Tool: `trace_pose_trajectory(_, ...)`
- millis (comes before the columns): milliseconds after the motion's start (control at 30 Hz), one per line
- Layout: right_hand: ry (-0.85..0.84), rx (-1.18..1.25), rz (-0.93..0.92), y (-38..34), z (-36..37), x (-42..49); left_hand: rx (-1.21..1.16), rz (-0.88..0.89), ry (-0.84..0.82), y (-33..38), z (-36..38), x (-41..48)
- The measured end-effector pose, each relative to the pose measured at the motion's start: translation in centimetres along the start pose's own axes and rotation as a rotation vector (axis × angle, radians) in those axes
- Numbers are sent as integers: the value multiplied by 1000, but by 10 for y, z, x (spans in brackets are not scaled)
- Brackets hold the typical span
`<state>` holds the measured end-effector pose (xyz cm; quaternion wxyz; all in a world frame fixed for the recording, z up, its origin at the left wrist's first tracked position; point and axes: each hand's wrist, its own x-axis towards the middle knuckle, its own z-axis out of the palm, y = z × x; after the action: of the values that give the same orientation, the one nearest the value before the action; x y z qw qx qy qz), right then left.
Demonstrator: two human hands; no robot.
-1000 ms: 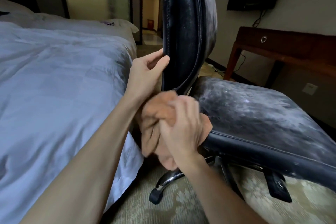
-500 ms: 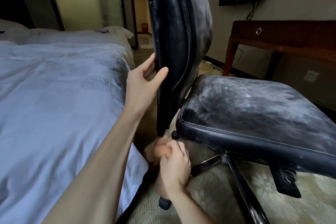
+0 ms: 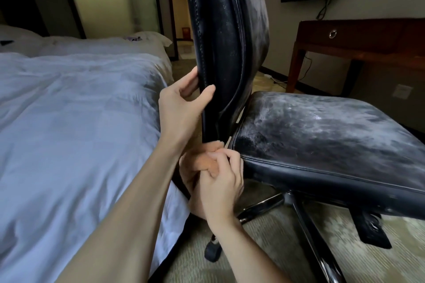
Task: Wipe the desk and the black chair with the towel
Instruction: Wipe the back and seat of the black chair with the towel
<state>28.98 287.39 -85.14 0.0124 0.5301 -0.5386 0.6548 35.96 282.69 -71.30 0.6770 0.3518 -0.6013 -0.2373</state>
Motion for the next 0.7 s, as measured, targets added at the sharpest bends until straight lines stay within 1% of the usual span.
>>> trace_pose_trajectory(67,-130,-91,26,11,-4,1,5,-6,-7,-2,-2,1)
trace_pose_trajectory(100,-210,-162,-19,16,-10,6,10,-5,-15,-3,-2,2)
trace_pose_trajectory(133,-310,-244,-127,17,-18,13,16,-4,-22,-4,-3,1)
trace_pose_trajectory(167,-416,-322,-286,18,-25,24,21,-4,-23,-6,-4,2)
trace_pose_trajectory(200,-499,-395,-452,17,-31,40,23,-14,-31,-8,-4,2)
trace_pose_trajectory(233,-545,-449,-565,14,-40,57,21,-26,-48,-10,-4,2)
trace_pose_trajectory(267,-580,-474,-608,9,-48,75,28,-32,-59,-13,-5,2)
trace_pose_trajectory(300,-590,-474,-596,2,-57,91,46,-33,-75,-18,-6,1)
trace_pose_trajectory(400,-529,-376,-438,-14,-81,115,122,-22,-178,-31,-7,-2)
trace_pose_trajectory(500,-434,-304,-422,-27,-95,129,210,0,-215,-39,-9,-3)
trace_pose_trajectory(633,-152,-98,-331,-42,-113,174,495,25,-161,-38,-13,0)
trace_pose_trajectory(700,-64,-49,-279,-46,-123,190,552,5,-126,-42,-11,0)
